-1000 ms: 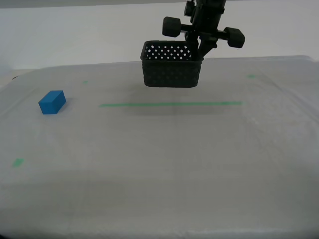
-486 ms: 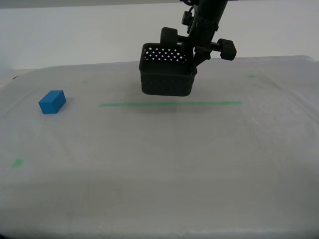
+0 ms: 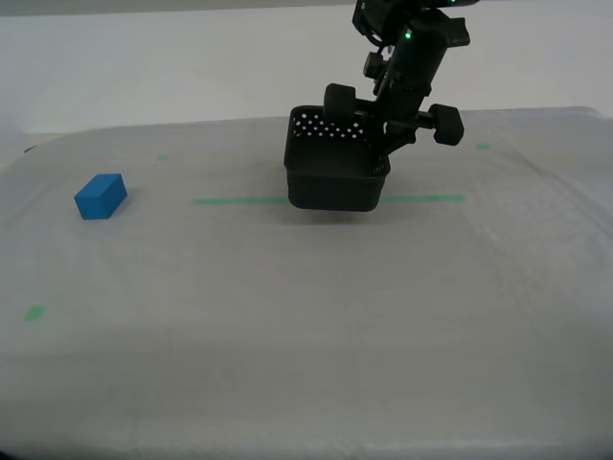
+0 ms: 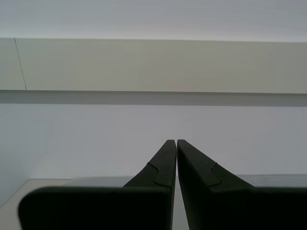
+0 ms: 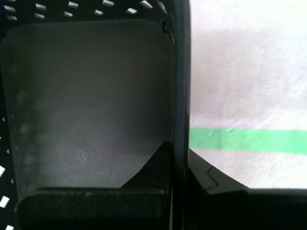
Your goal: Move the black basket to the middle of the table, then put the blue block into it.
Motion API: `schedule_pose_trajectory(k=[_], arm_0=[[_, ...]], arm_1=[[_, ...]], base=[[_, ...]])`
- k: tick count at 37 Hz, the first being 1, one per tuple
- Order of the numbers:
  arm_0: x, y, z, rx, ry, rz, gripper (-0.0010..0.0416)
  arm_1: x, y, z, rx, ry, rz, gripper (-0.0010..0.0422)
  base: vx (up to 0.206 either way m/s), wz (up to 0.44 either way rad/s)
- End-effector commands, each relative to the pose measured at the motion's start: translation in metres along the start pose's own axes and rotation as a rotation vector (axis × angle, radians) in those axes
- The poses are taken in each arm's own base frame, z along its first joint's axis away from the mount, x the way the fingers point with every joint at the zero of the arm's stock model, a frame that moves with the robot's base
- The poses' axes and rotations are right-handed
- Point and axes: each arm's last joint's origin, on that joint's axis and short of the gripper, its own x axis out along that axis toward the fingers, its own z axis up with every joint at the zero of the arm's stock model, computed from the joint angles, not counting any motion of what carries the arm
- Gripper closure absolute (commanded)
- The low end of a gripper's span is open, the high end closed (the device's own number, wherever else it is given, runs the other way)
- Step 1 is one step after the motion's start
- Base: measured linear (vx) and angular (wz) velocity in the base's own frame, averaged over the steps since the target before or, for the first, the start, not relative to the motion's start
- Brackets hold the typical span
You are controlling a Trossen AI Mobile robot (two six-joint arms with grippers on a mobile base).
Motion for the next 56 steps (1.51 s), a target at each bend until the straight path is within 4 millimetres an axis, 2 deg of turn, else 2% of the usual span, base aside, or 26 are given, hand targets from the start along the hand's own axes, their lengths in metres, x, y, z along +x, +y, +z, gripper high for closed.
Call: schedule_pose_trajectory(k=[1,56], arm_0=[[0.0018,-0.0028,-0.0013,0.0,-0.006,-0.011,0.0406],[0.0021,-0.0033,-0.0006,-0.049,-0.019,-0.022,0.0403]], arm_1=[[0.0001,-0.0001,0.0011,0.001,-0.007,0.0,0.0412],[0.0001,-0.0001,0.0011,0.001,-0.007,0.0,0.0412]], base=[[0.0,0.0],[0.0,0.0]])
